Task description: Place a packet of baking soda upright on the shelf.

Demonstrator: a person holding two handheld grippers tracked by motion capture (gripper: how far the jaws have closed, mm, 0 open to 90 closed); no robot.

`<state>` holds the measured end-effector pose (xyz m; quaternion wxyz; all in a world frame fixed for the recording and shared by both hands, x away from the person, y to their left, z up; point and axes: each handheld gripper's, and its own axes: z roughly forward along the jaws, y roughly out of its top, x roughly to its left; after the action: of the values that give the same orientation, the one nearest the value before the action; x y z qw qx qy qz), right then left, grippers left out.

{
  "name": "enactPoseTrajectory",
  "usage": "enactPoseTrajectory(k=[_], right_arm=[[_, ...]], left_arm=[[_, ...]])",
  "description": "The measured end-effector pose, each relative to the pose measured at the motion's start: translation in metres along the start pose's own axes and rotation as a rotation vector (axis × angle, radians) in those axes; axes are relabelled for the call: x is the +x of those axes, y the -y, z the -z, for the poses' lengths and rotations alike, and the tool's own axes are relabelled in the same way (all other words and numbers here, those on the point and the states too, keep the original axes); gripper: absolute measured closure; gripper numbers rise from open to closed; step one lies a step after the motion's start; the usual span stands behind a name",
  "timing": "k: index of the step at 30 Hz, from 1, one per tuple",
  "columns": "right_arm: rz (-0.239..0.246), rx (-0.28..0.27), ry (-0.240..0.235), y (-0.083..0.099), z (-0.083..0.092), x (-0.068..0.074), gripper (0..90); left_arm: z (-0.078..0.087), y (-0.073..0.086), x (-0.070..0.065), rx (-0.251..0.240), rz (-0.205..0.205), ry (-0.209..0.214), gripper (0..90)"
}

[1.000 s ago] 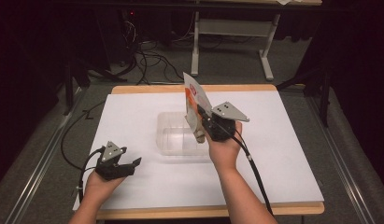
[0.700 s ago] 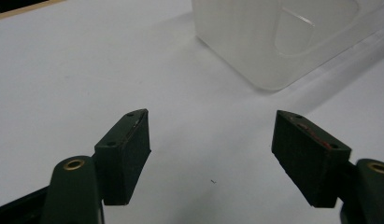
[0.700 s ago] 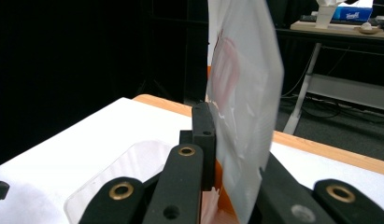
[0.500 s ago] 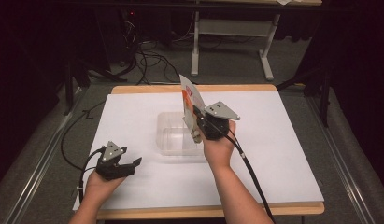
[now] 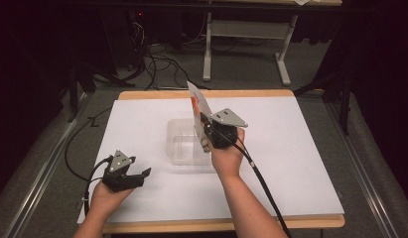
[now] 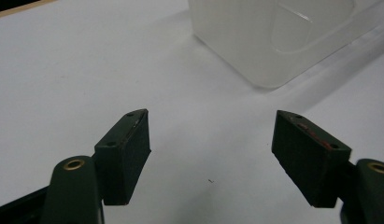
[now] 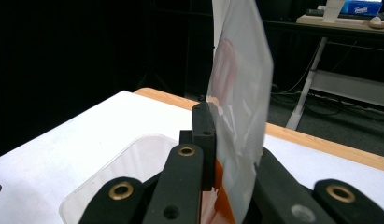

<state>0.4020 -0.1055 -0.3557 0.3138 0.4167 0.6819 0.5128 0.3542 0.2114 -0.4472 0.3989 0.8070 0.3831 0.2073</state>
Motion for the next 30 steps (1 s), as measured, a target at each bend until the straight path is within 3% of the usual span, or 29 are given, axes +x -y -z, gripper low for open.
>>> enactPoseTrajectory(k=[7,30], right_arm=[[0.026,0.014,0.0,0.005,-0.005,0.005,90.0],[0.014,0.027,-0.009,0.03,-0.012,0.006,90.0]], left_arm=[[-0.001,0.0,-0.001,-0.002,0.0,0.002,28.3],[-0.001,-0.001,-0.002,0.004,-0.008,0.001,28.3]])
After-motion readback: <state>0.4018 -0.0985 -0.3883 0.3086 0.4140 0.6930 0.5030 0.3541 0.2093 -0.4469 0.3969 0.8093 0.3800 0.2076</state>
